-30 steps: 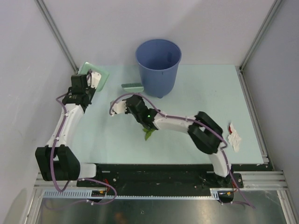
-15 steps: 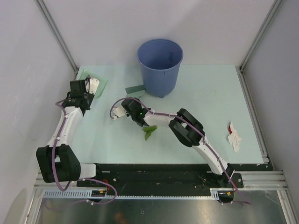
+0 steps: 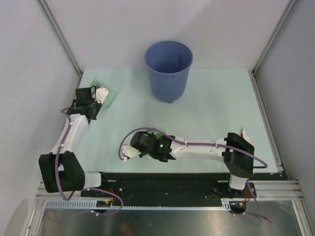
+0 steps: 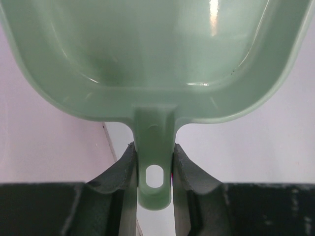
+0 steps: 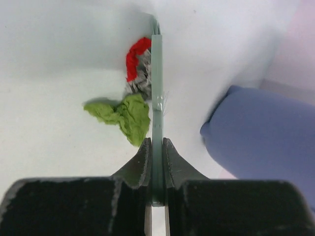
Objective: Sweep away the paper scraps from the table
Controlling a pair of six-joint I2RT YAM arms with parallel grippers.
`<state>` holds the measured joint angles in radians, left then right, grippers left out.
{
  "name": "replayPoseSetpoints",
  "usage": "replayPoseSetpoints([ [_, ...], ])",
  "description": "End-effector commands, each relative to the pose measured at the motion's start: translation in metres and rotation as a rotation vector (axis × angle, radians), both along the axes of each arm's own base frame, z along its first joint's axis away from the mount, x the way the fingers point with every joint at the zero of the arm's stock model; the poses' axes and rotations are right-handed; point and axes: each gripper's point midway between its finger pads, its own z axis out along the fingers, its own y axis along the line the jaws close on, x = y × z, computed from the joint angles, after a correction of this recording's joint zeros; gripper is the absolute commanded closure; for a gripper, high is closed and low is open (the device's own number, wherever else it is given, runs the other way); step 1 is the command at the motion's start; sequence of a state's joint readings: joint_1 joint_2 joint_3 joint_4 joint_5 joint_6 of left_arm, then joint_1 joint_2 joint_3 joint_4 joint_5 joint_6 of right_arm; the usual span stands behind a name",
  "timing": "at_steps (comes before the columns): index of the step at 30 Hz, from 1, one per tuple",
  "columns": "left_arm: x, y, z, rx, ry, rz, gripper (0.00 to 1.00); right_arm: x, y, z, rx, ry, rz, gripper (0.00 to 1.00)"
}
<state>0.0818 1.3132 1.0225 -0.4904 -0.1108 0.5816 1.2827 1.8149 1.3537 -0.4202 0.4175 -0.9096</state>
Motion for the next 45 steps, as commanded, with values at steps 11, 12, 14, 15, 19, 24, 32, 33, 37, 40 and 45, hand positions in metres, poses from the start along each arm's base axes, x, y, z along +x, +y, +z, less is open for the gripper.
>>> replayPoseSetpoints([
  [11,-0.093,-0.010,-0.076,0.201,0.402,-0.384,1.00,0.018,-0.069,0.145,0.589,0.064,-0.666,1.00],
  [12,-0.099,-0.009,-0.080,0.219,0.433,-0.412,1.00,0.024,-0.093,0.140,0.587,0.104,-0.799,1.00],
  [14,-0.118,-0.011,-0.092,0.212,0.517,-0.456,1.00,0.021,-0.123,0.126,0.536,0.170,-0.935,1.00],
  [15,-0.123,-0.012,-0.094,0.216,0.545,-0.488,1.00,0.025,-0.134,0.121,0.577,0.227,-1.039,1.00],
  [19,-0.148,-0.017,-0.106,0.195,0.673,-0.557,1.00,0.023,-0.174,0.103,0.543,0.288,-1.251,1.00],
  [24,-0.153,-0.041,-0.118,0.207,0.770,-0.663,1.00,0.023,-0.170,0.068,0.489,0.416,-1.321,1.00],
  [32,-0.152,-0.070,-0.125,0.137,0.834,-0.726,1.00,-0.007,-0.031,0.041,0.553,0.919,-0.966,1.00],
  [33,-0.152,-0.073,-0.125,0.130,0.838,-0.728,1.00,-0.010,-0.010,0.047,0.580,0.995,-0.918,1.00],
  [37,-0.150,-0.090,-0.126,0.080,0.838,-0.759,1.00,-0.010,0.051,0.090,0.717,1.082,-0.743,1.00],
  [40,-0.149,-0.100,-0.124,0.034,0.827,-0.775,1.00,0.004,0.067,0.121,0.838,1.055,-0.689,1.00],
  [45,-0.154,-0.116,-0.115,-0.052,0.789,-0.822,1.00,0.039,0.030,0.138,0.906,0.837,-0.797,1.00],
])
